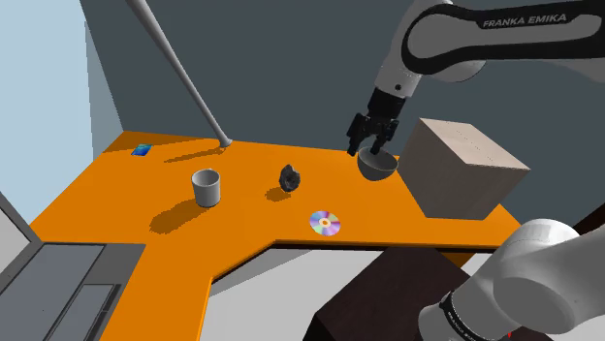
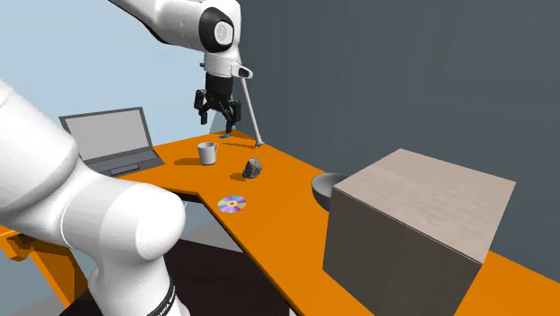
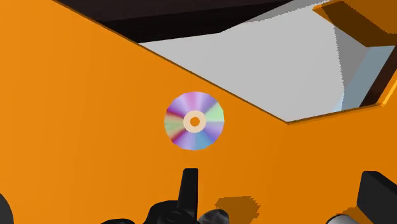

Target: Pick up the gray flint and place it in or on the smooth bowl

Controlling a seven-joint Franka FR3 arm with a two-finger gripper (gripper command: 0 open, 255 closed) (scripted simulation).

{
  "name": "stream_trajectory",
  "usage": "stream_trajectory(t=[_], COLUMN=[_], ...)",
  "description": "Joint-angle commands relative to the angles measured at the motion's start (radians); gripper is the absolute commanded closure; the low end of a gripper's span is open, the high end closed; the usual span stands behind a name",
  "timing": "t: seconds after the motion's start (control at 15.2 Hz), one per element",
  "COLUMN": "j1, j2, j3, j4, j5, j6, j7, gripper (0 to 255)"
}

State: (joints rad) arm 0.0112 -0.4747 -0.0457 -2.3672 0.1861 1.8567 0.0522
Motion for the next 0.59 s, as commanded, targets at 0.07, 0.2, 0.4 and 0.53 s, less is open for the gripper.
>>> stream_trajectory(t=[0.07,0.2,0.4,0.53], j1=[-0.001,0.0,0.001,0.001], j2=[0.097,0.166,0.273,0.345], j3=[0.003,0.003,0.002,0.001], j4=[0.004,0.021,0.056,0.086], j5=[0.022,0.038,0.062,0.08], j6=[0.105,0.164,0.245,0.294], j7=[0.016,0.026,0.038,0.045], gripper=[0,0,0,0])
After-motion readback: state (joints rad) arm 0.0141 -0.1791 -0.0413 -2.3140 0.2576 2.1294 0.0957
